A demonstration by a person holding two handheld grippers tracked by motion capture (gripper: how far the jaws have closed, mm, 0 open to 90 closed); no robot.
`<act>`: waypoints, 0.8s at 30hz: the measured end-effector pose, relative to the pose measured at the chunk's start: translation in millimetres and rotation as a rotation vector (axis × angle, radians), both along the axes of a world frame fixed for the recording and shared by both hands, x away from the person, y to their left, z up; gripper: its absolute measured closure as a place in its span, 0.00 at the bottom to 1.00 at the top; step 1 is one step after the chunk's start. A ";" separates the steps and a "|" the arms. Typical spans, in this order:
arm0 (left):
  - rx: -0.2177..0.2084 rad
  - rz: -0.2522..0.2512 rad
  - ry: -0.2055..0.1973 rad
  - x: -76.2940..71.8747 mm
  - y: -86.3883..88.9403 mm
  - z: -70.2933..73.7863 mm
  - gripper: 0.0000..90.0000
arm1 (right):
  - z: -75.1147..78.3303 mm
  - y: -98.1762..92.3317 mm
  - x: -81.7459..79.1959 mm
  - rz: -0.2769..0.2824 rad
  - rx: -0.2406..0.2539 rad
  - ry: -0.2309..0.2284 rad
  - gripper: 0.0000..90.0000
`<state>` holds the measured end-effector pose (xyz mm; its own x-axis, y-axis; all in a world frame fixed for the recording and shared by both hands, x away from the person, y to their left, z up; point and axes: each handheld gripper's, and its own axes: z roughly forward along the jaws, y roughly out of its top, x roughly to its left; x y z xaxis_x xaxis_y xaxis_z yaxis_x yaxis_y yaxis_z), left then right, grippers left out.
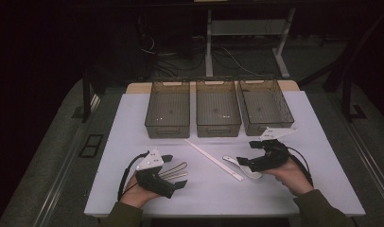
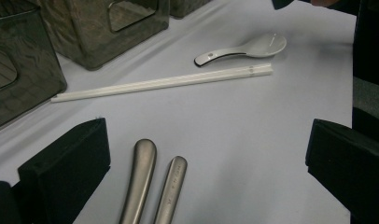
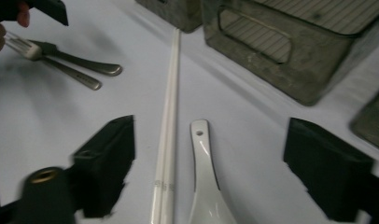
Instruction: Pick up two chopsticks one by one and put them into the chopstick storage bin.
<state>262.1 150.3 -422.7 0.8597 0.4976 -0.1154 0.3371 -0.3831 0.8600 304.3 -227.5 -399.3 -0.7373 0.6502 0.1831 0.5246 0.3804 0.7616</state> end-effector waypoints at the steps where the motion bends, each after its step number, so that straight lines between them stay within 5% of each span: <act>1: 0.003 -0.003 0.001 -0.1 -0.7 -0.3 0.00 | -0.1 3.0 1.2 0.014 -0.005 -0.001 0.29; 13: 0.006 -0.004 0.009 0.2 -0.5 -0.8 0.00 | -9.5 43.4 11.4 0.097 -0.078 0.043 0.68; 24: 0.008 -0.006 0.012 -0.1 -1.3 -1.1 0.00 | -24.7 56.0 14.0 0.124 -0.143 0.068 0.85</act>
